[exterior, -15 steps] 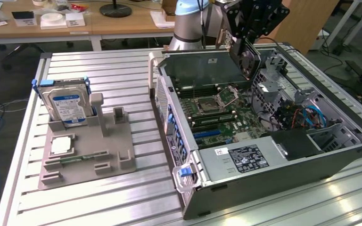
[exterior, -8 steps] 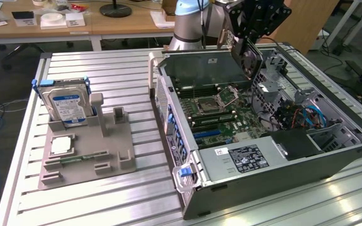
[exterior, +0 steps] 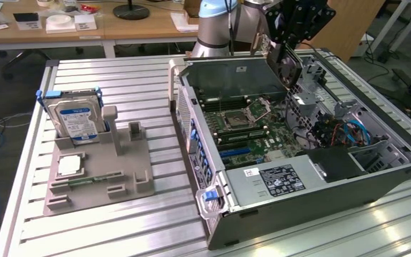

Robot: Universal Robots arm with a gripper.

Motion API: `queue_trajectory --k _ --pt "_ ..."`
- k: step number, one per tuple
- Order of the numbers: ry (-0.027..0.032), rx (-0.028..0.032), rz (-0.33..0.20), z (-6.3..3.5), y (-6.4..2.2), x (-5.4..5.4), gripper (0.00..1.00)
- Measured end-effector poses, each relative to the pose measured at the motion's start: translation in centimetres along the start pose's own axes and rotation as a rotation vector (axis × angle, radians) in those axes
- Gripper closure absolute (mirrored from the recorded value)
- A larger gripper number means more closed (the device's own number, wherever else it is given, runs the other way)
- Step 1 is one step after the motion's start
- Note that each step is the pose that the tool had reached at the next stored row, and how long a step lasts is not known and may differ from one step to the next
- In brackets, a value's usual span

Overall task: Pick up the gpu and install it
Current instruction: 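Pick up the gpu and move the gpu toward the slot, then insert the gpu into the slot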

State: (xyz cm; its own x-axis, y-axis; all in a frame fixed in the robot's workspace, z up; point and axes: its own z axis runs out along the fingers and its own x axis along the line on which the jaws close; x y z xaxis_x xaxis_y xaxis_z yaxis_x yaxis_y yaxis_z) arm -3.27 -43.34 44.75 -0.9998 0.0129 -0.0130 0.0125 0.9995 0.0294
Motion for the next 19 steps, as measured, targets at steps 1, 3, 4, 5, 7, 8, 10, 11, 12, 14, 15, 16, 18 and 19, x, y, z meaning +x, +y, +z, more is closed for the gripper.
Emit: queue_trajectory --k 1,3,4,5,7,8,10,11,12,14,15,16,18,19 --pt "0.0000 0.0000 0.000 0.00 0.00 -0.14 0.73" --pt "0.0000 -0.0001 0.000 0.01 0.00 -0.36 0.73" --pt "0.0000 -0.0001 0.000 0.01 0.01 -0.46 0.73" --pt "0.0000 0.0000 0.000 0.01 0.01 -0.57 0.73" --pt "0.0000 -0.0001 0.000 0.01 0.01 -0.83 0.73" --pt "0.0000 0.0000 0.000 0.01 0.01 -0.91 0.73" --pt "0.0000 0.0000 0.000 0.01 0.01 -0.91 0.73" --pt "0.0000 -0.0001 0.000 0.02 0.01 -0.91 0.73" --pt "-0.0001 -0.0001 0.000 0.02 0.01 -0.91 0.73" --pt "0.0000 -0.0001 0.000 0.02 0.01 -0.91 0.73" --pt "0.0000 0.0000 0.000 0.01 0.01 -0.91 0.73" --pt "0.0000 0.0000 0.000 0.02 0.01 -0.91 0.73" --pt "0.0000 -0.0001 0.000 0.02 0.01 -0.91 0.73" --pt "0.0000 -0.0001 0.000 0.02 0.01 -0.91 0.73"
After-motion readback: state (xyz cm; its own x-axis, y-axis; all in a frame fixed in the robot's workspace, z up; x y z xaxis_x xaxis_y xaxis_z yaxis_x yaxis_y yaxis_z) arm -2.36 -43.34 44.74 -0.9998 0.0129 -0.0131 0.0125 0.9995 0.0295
